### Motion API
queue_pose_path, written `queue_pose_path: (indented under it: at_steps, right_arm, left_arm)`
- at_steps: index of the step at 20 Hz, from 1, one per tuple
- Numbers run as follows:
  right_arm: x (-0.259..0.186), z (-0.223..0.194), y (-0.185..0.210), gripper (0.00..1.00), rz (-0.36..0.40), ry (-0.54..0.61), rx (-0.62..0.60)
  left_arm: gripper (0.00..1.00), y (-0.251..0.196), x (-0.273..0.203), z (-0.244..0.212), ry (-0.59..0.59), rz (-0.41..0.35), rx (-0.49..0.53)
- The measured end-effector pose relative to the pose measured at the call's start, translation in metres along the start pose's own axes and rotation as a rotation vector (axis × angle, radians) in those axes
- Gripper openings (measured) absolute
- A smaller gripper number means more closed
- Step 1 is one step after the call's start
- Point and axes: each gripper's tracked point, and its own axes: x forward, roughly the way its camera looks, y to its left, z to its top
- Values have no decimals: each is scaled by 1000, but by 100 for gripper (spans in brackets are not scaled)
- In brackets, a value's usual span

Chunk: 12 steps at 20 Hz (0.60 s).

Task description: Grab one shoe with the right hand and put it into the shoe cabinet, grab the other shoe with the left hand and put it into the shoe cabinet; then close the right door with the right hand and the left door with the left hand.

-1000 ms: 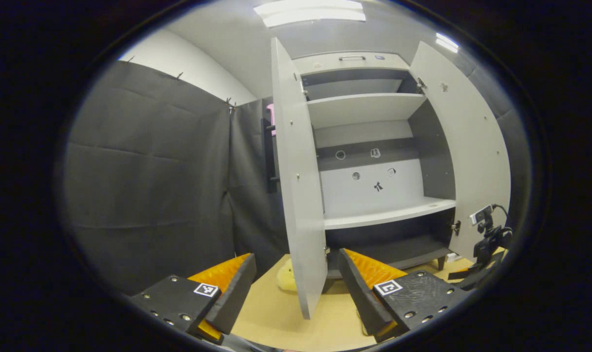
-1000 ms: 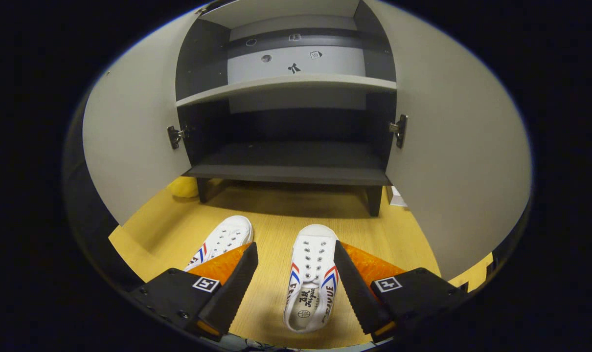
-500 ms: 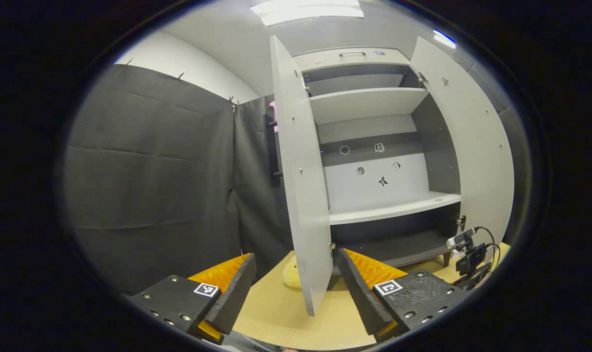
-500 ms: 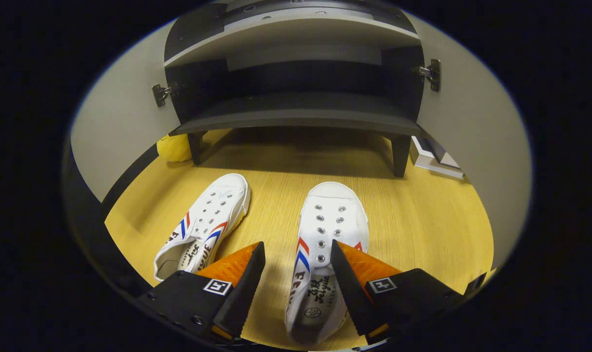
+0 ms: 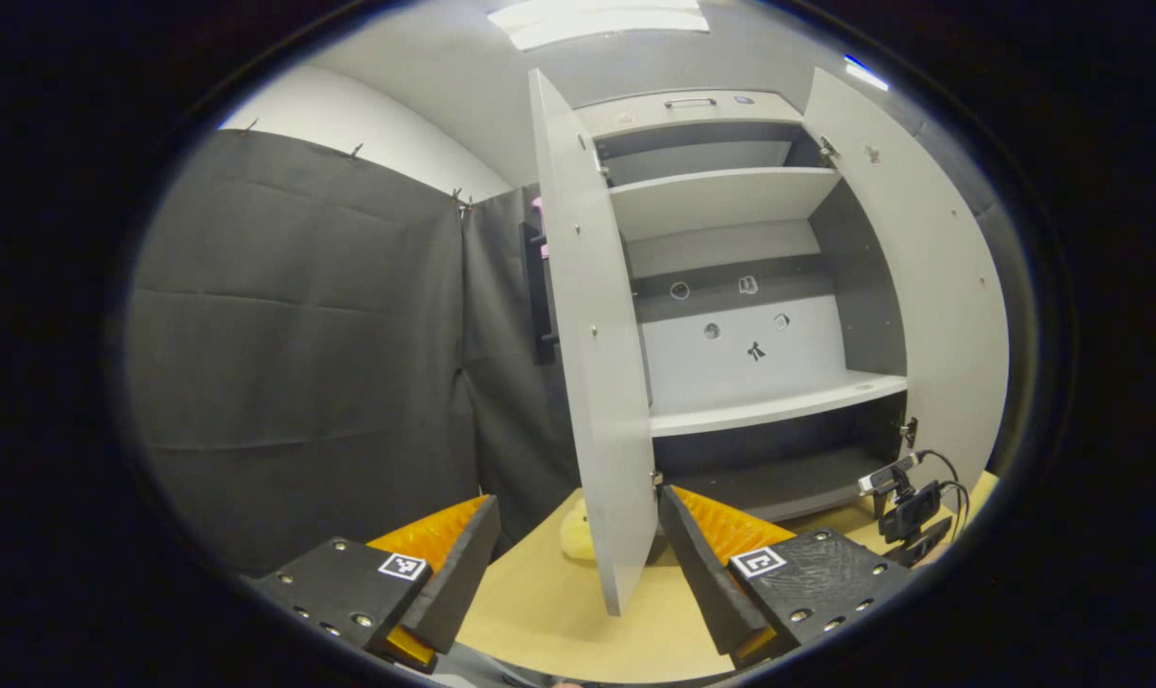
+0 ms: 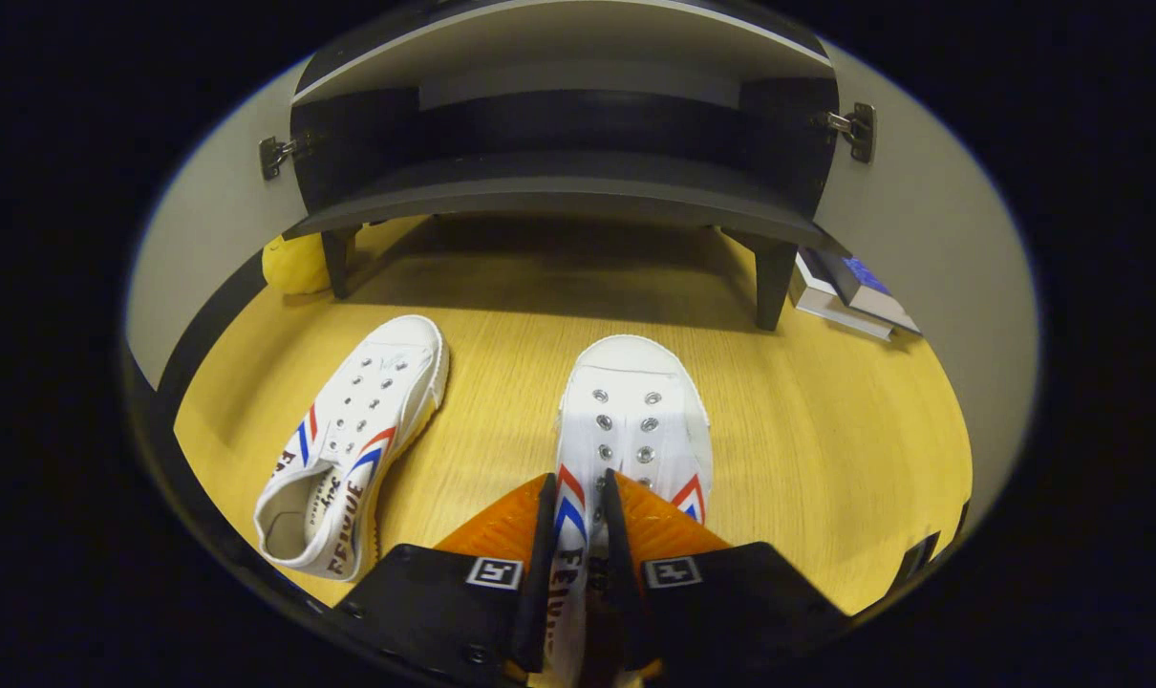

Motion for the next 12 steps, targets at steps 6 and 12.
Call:
queue_pose_path:
  at_steps: [6, 12]
  right_arm:
    - [7, -2, 1, 2, 35, 7, 99]
    - [-19, 22, -9, 2, 48, -79, 143]
  left_arm:
    - [99, -4, -1, 0, -2, -17, -6]
    - [99, -11, 3, -4, 1, -45, -20]
